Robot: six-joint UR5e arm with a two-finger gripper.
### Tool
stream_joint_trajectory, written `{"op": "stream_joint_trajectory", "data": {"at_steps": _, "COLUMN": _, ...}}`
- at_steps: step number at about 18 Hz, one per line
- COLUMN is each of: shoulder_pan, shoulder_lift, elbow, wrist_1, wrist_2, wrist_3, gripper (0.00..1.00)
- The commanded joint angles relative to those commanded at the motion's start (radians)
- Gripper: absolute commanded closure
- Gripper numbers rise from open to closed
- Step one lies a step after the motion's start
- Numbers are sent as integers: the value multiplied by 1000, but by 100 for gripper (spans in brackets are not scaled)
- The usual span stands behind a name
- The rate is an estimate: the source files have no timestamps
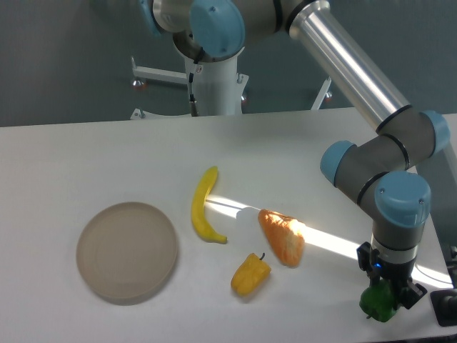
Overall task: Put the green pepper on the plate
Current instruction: 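Lift the held green pepper slightly with the gripper, then carry the green pepper across the table over the beige plate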
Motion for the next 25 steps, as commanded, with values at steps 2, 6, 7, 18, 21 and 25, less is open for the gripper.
{"op": "stream_joint_trajectory", "data": {"at_steps": 2, "shoulder_pan": -3, "shoulder_lift": 2, "elbow": -3, "wrist_1": 0, "wrist_2": -2, "wrist_3": -2, "gripper": 71}}
{"op": "stream_joint_trajectory", "data": {"at_steps": 6, "shoulder_pan": -18, "shoulder_lift": 17, "elbow": -14, "wrist_1": -2, "wrist_2": 5, "wrist_3": -11, "gripper": 71}}
{"op": "stream_joint_trajectory", "data": {"at_steps": 7, "shoulder_pan": -28, "shoulder_lift": 21, "elbow": -21, "wrist_1": -2, "wrist_2": 5, "wrist_3": -24, "gripper": 71}}
{"op": "stream_joint_trajectory", "data": {"at_steps": 18, "shoulder_pan": -109, "shoulder_lift": 242, "elbow": -277, "wrist_1": -24, "wrist_2": -6, "wrist_3": -237, "gripper": 71}}
{"op": "stream_joint_trajectory", "data": {"at_steps": 21, "shoulder_pan": -181, "shoulder_lift": 322, "elbow": -357, "wrist_1": -41, "wrist_2": -6, "wrist_3": -372, "gripper": 71}}
{"op": "stream_joint_trajectory", "data": {"at_steps": 25, "shoulder_pan": -270, "shoulder_lift": 379, "elbow": -391, "wrist_1": -75, "wrist_2": -11, "wrist_3": -615, "gripper": 71}}
